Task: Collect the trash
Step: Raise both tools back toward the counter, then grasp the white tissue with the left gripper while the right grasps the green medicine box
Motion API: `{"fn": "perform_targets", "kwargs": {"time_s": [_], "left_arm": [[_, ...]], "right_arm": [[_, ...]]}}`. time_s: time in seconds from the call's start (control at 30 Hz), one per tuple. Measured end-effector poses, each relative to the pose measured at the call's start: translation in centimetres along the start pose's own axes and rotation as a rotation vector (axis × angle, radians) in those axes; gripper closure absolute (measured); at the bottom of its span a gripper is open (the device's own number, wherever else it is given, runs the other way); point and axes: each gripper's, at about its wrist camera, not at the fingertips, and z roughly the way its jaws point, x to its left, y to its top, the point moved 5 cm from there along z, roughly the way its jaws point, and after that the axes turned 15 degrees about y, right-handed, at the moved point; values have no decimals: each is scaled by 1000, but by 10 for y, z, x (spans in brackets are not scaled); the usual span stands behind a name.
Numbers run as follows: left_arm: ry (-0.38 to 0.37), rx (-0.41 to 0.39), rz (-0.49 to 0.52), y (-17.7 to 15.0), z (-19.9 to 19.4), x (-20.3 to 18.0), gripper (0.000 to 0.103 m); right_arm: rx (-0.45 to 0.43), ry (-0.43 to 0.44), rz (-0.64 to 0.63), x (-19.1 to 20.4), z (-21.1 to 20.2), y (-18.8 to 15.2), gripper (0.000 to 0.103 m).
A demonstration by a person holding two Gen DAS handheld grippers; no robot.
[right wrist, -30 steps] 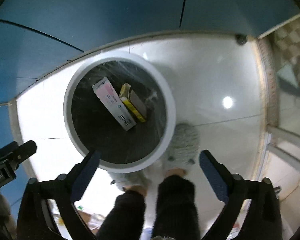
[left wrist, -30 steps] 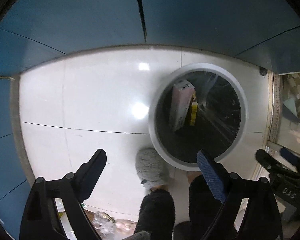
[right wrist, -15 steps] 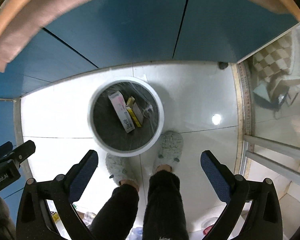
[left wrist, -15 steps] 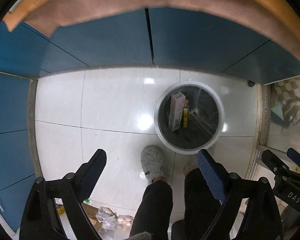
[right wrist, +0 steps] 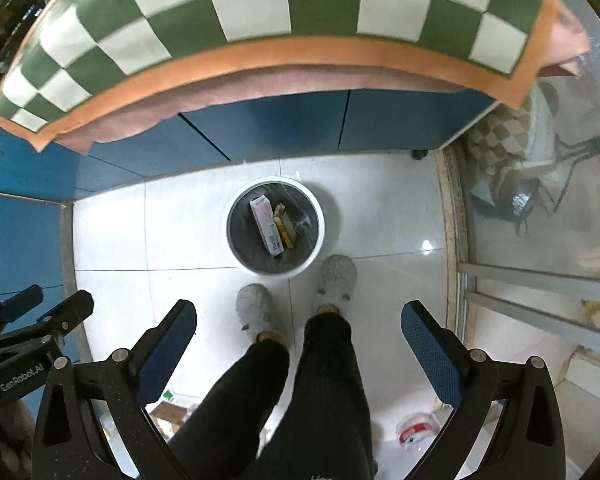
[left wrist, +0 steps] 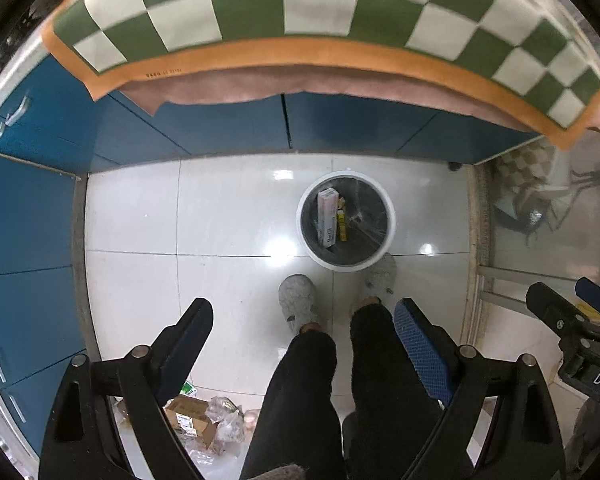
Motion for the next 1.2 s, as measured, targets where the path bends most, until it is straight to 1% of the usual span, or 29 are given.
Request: {"fn": "perform_targets", "kwargs": {"time_s": [0.13,0.3,0.37,0.4,0.5,0.53,0.57,0.67,0.77,0.87,0.9,0.93,0.97,1.0,1.07,1.13,1.2], "left_arm": [[-28,-37,-4,-5,-32,9,10],[-65,-76,-24,-3,-66,21,10],[-51,-119,-24,6,-81,24,10],[-50,-139,-25,11,-89,24,1],[-49,-210,-43,34,-109,30,0],[-38,-243,-50,46,-116,33,0],[-23,-260,-55,54,-121,36,0],[1,-288,-100,99,-134,47,0],[-6,-283,-168,143,-142,60,0],[-39,-238,-269,194,-143,71,0],[-37,-224,-306,214,-143,72,0],[-26,-211,-342,232,-142,72,0],[-21,-196,-371,247,-140,71,0],[-22,-171,-404,267,-135,70,0],[-54,-109,-469,302,-121,65,0],[-69,-64,-510,332,-107,60,1],[-88,-35,-543,364,-88,52,3]], "right_arm": [[-25,-3,-4,14,-48,-12,0],[-57,-3,-4,32,-84,-19,0],[-79,19,9,38,-96,-19,0],[-89,31,17,41,-102,-17,0],[-123,90,50,46,-119,-5,0],[-134,111,54,48,-124,2,0],[-146,121,52,48,-127,10,0],[-181,145,45,52,-141,44,0],[-212,158,25,54,-153,86,0],[-230,183,19,48,-160,144,0],[-232,194,22,46,-160,160,0],[-234,211,19,43,-160,189,0],[-231,213,17,40,-158,206,0],[-225,218,18,35,-156,234,0],[-222,227,21,26,-153,275,0],[-221,228,38,8,-151,324,0],[-225,228,53,-8,-149,356,0]]}}
